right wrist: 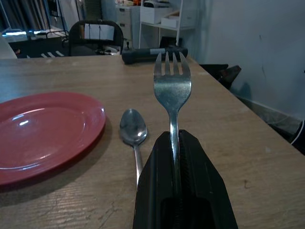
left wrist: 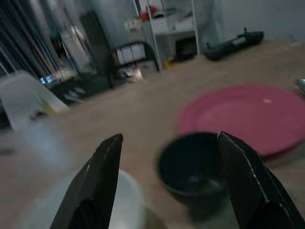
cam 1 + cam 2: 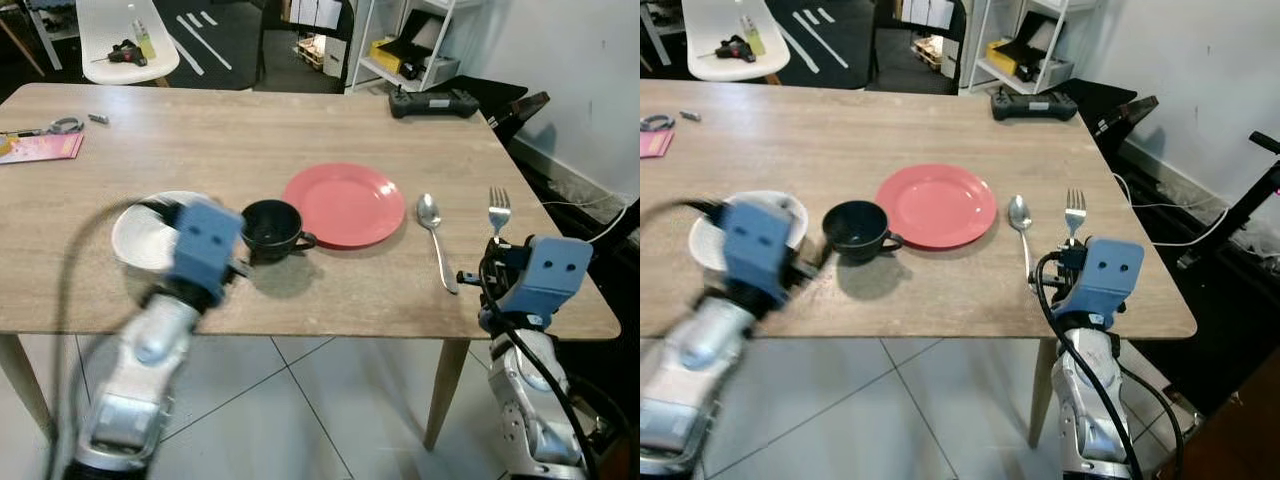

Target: Setting the table

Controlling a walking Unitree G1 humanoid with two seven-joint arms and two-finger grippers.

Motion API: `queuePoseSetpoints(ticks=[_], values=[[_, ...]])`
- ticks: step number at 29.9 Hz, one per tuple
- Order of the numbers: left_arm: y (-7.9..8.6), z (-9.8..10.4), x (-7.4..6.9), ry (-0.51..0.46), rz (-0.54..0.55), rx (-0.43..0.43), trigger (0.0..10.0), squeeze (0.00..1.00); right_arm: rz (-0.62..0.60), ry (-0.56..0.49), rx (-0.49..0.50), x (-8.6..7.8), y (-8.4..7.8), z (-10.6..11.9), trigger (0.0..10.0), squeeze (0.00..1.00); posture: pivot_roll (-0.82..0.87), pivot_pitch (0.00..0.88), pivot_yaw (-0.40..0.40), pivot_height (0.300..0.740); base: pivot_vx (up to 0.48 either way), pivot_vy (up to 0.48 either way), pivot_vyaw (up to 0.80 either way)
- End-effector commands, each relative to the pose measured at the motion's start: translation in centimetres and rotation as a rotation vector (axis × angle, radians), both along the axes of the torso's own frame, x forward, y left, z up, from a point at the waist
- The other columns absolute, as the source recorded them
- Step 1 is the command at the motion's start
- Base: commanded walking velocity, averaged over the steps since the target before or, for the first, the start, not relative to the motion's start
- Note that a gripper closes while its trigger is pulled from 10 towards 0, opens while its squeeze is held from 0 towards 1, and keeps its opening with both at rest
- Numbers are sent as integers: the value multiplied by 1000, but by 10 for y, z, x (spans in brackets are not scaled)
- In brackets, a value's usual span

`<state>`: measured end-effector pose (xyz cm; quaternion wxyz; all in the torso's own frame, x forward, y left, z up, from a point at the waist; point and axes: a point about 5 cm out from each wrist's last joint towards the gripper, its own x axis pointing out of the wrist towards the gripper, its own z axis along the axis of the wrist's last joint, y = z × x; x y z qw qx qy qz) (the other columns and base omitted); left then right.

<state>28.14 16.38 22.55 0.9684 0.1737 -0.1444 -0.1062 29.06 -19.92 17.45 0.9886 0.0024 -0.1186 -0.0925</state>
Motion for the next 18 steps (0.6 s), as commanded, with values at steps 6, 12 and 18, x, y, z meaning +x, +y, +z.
queuePoseSetpoints(ticks=[6,12,18], values=[[22,-5,-6,109,-32,-33,10000,0,62,-54,-42,4,13,14,10000,0,6,52,35,740,0,0,0],[-8,-29,-4,158,-27,-99,10000,0,45,-20,-8,4,10,6,10000,0,2,51,33,740,0,0,0],[-19,-36,-5,201,-61,-136,10000,0,33,-7,-13,2,6,3,10000,0,-17,50,37,740,0,0,0]])
